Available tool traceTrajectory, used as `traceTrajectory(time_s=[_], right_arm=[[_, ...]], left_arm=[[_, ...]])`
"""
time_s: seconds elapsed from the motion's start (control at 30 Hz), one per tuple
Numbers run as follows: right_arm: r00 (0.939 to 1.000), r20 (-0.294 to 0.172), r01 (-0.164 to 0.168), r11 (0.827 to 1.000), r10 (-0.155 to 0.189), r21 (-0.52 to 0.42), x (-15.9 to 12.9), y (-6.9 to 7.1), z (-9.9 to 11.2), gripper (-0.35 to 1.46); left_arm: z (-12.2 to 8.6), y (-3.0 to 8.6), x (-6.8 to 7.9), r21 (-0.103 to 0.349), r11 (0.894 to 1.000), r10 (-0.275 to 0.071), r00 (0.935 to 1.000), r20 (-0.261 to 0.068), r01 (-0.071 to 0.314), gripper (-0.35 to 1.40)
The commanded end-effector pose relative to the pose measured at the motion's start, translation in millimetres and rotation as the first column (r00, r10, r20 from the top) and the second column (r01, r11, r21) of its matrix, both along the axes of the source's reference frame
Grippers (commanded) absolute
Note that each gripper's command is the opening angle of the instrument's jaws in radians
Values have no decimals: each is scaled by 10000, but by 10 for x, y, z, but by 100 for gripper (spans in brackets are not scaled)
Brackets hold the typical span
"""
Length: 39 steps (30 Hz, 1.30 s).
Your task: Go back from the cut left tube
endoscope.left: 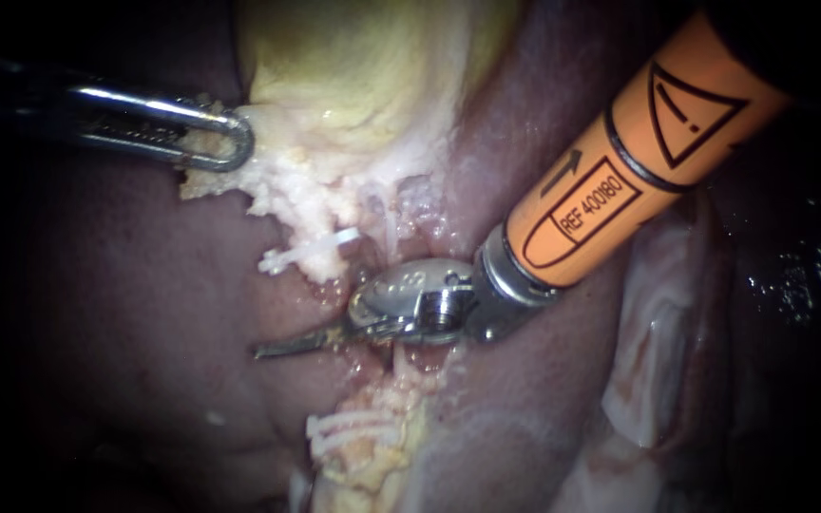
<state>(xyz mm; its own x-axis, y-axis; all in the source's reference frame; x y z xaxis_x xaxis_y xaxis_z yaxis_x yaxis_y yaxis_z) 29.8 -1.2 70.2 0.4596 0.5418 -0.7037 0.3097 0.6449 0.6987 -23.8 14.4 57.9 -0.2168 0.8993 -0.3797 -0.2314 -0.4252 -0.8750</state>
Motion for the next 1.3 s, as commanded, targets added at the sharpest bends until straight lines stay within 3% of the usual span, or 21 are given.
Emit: traceTrajectory(time_s=[0.03,0.07,0.13,0.17,0.23,0.53,0.57,0.63,0.7,0.77,0.83,0.87,1.0,1.1,1.17,1.3], right_arm=[[10000,-40,40,10000,-40,14,0,-1,2,-32],[10000,-44,48,10000,-48,9,0,-2,2,14],[10000,-40,43,10000,-43,8,1,-1,3,76],[10000,-37,37,10000,-37,10,1,0,4,100],[10000,-83,3,10000,-3,31,2,1,5,120],[9996,-225,-157,9998,159,80,-2,2,4,137],[9994,-156,-313,9995,313,-1,-6,1,4,140],[9955,147,-937,9953,941,-262,-18,-2,1,143],[9829,342,-1764,9788,1808,-1041,-34,-7,-3,143],[9689,356,-2334,9519,2450,-1985,-49,-11,-6,143],[9477,398,-2888,9038,3167,-3158,-67,-14,-8,143],[9400,388,-3017,8790,3389,-3692,-77,-15,-9,143],[9244,471,-3151,8273,3786,-4651,-114,-11,-11,143],[9175,514,-3140,7978,3943,-5147,-141,0,-15,143],[9107,638,-3178,7911,4080,-5227,-161,11,-21,143],[9108,740,-3105,7920,4062,-5256,-191,29,-34,143]], left_arm=[[0,0,0,-5,10000,-14,10000,-14,14,-35],[0,0,0,-5,10000,-13,10000,-13,13,-35],[0,0,0,-5,10000,-13,10000,-13,13,-35],[0,0,0,-5,10000,-13,10000,-13,13,-35],[0,0,0,-6,10000,-13,10000,-13,13,-35],[1,1,1,-70,10000,-13,10000,-24,13,-35],[1,1,1,-70,10000,-13,10000,-24,13,-35],[1,1,1,-71,10000,-13,10000,-24,13,-35],[1,1,1,-71,10000,-12,10000,-23,12,-35],[2,1,1,-71,10000,-10,10000,-22,10,-35],[2,1,2,-71,10000,-9,10000,-21,9,-35],[3,2,2,-70,10000,-7,10000,-20,7,-35],[4,2,3,-80,10000,-25,10000,-35,25,-35],[4,2,3,-80,10000,-25,10000,-34,25,-35],[4,2,3,-80,10000,-26,10000,-35,26,-35],[4,2,3,-80,10000,-24,10000,-34,24,-35]])
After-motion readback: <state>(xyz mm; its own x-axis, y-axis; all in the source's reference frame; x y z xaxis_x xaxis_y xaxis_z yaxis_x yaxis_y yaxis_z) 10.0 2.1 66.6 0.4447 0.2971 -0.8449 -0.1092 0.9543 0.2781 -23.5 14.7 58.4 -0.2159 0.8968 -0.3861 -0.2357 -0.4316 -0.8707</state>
